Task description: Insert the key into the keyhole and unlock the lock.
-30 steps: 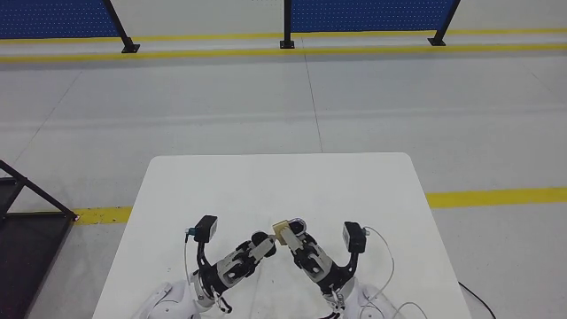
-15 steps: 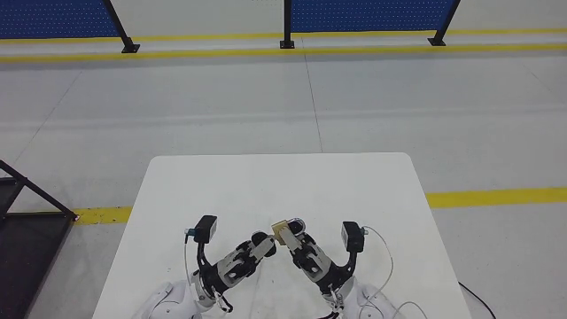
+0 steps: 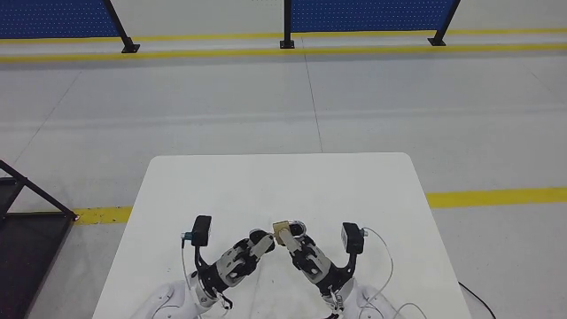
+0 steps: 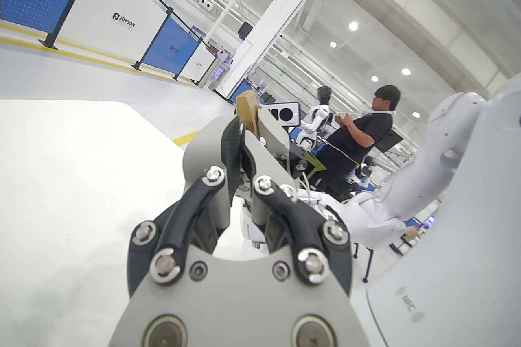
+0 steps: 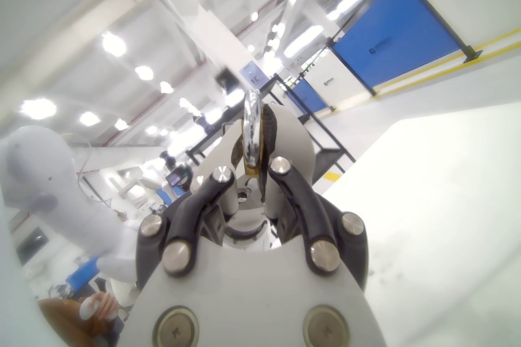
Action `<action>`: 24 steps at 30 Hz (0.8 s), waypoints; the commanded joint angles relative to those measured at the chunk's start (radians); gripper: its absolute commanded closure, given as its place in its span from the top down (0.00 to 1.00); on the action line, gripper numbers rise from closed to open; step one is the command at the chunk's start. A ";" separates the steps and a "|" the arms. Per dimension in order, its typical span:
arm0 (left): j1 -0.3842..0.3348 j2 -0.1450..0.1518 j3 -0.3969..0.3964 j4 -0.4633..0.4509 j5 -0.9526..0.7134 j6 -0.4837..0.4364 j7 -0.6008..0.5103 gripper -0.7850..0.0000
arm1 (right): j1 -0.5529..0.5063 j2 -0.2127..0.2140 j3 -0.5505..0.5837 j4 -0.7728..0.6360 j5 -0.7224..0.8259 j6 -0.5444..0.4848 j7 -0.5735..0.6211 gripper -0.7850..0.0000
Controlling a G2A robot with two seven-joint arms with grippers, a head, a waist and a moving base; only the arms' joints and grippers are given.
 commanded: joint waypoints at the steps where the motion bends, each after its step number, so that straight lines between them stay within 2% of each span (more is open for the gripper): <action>1: 0.005 -0.002 -0.001 -0.004 0.032 0.010 0.021 0.00 | -0.001 0.000 0.000 -0.001 -0.001 0.000 -0.001 0.00; 24: 0.059 -0.020 -0.024 -0.043 0.508 0.193 0.322 0.00 | -0.009 0.005 0.001 -0.005 0.000 0.003 -0.007 0.00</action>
